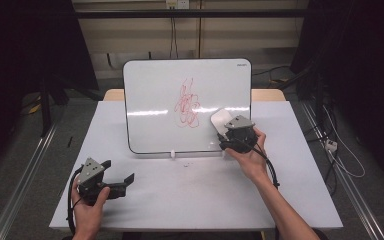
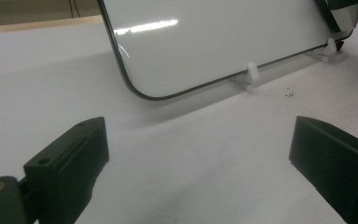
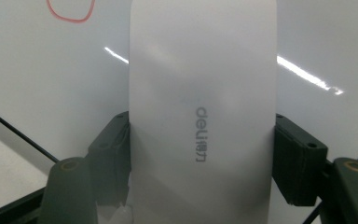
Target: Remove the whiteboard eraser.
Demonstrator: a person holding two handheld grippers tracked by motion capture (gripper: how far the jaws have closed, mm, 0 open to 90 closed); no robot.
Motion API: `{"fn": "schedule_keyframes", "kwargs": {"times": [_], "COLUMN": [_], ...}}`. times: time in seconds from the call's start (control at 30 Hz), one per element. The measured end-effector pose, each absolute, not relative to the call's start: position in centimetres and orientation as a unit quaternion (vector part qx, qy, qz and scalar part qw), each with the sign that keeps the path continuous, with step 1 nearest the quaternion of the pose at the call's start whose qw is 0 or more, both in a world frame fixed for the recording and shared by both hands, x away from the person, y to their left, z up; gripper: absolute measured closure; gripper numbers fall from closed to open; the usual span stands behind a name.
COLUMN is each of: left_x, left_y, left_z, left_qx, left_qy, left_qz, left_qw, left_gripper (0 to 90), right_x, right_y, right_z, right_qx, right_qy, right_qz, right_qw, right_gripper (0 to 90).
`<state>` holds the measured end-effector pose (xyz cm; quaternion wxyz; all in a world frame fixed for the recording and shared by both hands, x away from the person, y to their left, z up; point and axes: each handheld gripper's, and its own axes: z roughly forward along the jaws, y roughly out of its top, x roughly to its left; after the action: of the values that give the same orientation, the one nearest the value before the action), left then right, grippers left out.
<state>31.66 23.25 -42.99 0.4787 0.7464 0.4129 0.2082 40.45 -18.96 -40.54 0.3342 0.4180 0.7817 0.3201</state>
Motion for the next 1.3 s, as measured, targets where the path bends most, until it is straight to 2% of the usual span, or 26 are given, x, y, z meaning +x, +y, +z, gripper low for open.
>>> {"fn": "schedule_keyframes", "kwargs": {"times": [0.43, 1.3], "left_x": [31.6, 31.5], "left_y": [23.4, 23.5], "left_z": [-42.8, -43.0], "left_qx": [0.750, 0.748], "left_qy": [0.408, 0.413], "left_qz": [0.209, 0.211], "left_qw": [0.477, 0.474], "left_gripper": [4.7, 4.7], "right_x": [40.3, 39.5], "right_y": [-19.6, -19.1], "right_z": [-40.4, -37.6], "right_qx": [0.424, 0.397], "right_qy": [0.777, 0.757], "right_qz": [0.347, 0.400], "right_qw": [0.309, 0.331], "right_gripper": [31.7, 31.6]}}
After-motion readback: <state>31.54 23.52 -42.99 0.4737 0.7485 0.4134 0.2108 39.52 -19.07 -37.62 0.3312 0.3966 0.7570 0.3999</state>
